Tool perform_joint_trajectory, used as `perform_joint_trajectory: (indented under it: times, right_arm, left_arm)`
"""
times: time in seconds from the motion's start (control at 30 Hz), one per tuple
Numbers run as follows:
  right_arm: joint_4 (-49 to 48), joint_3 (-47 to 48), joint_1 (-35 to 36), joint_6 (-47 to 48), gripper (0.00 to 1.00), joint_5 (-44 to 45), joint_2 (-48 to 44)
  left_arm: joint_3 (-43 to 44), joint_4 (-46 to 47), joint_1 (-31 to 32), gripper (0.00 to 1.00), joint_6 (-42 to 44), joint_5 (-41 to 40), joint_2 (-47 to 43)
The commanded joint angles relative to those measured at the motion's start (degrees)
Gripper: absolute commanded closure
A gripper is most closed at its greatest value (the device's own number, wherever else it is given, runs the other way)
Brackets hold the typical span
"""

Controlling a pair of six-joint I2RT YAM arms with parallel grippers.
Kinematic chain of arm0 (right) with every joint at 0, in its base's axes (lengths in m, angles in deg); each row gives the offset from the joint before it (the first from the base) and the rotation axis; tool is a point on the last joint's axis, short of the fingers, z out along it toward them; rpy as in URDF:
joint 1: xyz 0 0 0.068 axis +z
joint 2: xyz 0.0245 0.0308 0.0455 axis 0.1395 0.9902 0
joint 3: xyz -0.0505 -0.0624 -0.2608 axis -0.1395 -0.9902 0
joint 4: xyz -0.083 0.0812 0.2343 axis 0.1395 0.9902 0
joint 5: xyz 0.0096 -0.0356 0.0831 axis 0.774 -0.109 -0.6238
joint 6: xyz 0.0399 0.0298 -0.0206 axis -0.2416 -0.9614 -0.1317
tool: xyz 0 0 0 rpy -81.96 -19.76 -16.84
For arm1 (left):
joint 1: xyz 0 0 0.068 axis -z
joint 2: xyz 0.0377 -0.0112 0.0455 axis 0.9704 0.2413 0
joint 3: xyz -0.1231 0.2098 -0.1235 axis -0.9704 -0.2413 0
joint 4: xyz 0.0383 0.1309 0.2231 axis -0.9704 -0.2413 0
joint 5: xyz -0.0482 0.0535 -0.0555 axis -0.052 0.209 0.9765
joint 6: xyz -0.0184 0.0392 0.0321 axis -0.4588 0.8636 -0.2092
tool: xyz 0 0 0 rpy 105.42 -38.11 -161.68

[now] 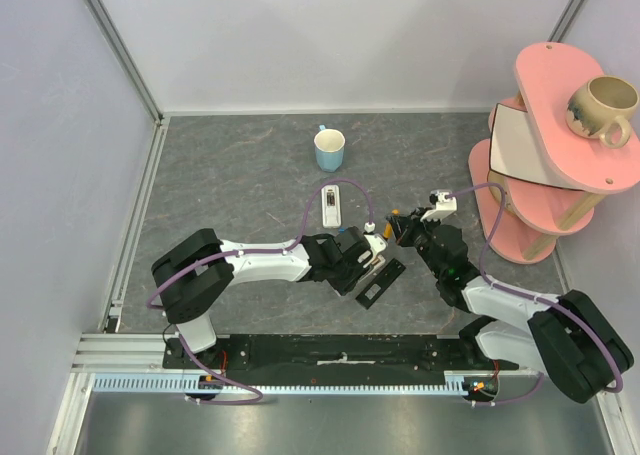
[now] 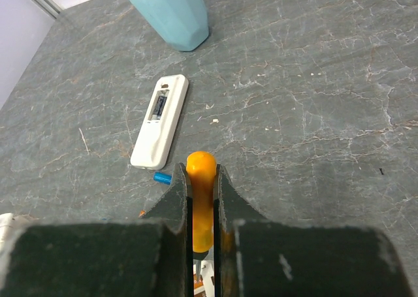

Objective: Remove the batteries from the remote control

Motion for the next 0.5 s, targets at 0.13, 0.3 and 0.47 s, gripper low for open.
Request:
perform_joint_trajectory:
  times: [0.13,0.3,0.47]
  right_arm:
    - [-4.3,1.2,-0.1,-0.1,1.0,0.9,3.0]
    - [-4.7,0.3,-0.1,-0.2,1.0,0.7,3.2]
    - [-5.4,0.1,-0.2,-0.4,1.0,0.2,3.8]
  left_arm:
    - [-2.8,3.5,-1.4,0.66,3.5,-4.8,6.7]
    - [-2.7,3.4,-1.4,0.66,3.5,-4.7,6.9]
    - [-2.5,3.3,-1.4,0.66,3.5,-4.8,7.2]
